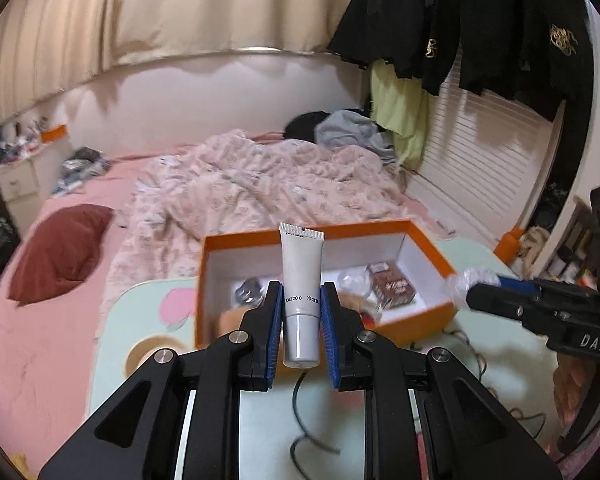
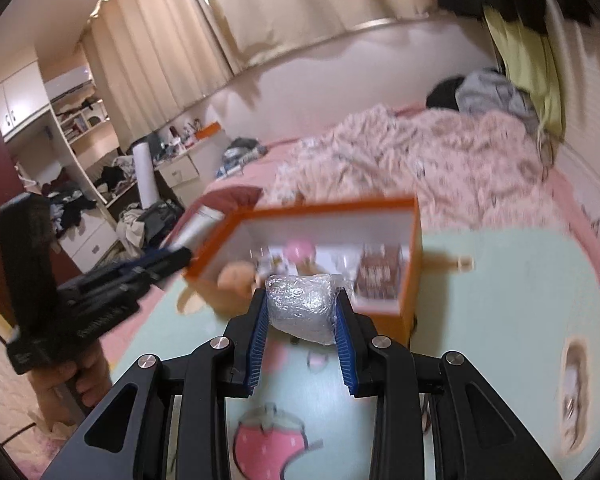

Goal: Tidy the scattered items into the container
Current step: 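Lower the white tube and plastic bag into the orange box and open both tools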

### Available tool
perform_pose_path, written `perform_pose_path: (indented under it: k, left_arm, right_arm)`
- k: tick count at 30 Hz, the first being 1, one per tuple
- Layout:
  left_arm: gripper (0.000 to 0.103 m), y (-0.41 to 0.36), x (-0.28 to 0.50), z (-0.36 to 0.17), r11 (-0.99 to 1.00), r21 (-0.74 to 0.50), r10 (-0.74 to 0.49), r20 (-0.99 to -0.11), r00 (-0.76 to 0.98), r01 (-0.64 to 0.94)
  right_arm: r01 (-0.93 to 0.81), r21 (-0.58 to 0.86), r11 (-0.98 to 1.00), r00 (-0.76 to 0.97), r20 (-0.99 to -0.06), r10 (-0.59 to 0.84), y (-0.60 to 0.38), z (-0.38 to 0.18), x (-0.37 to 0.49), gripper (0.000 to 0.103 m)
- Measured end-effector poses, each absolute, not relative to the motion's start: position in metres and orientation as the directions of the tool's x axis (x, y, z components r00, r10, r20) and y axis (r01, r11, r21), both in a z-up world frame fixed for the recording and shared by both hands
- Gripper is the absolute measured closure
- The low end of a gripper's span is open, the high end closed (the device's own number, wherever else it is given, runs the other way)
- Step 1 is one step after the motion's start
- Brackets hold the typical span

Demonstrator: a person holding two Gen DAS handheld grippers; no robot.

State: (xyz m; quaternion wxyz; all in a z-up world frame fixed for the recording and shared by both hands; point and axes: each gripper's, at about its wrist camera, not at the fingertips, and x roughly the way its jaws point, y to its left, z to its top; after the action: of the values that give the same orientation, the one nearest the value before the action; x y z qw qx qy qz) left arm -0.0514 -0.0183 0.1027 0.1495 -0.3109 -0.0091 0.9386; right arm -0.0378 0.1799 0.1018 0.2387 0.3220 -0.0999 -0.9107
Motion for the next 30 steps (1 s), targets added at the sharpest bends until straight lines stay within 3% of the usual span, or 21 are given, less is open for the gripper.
perform_pose_path:
  k: [9,13,18,30]
  left_arm:
    - [0.083,-0.034,-0.116,0.066,-0.936,-0.257,0.35,-0.638,-0.686,-0.239]
    - [0.083,-0.038,-0.108,0.054,-0.945,-0.228,0.326,-0.602,-0.729,-0.234]
    - [0.083,-0.038,-0.104,0.052,-0.926,-0.267,0.376,-0.594,-0.711,-0.266]
    - [0.083,-0.03,-0.104,0.05,-0.949,-0.202,0.314,-0.6,-0.736,-0.241]
  right_arm:
    - [0.263,0.413,-0.872,-0.61,-0.63,-0.481,0.159,0.082,-0.13,0.073]
    - [0.253,0.486,-0.836,-0.595,-0.604,-0.531,0.163,0.062,-0.132,0.073]
    - [0.272,0.457,-0.847,-0.631,-0.58,-0.516,0.16,0.064,-0.126,0.073]
    - [0.271,0.401,-0.875,-0.666,-0.578,-0.472,0.155,0.059,-0.124,0.072]
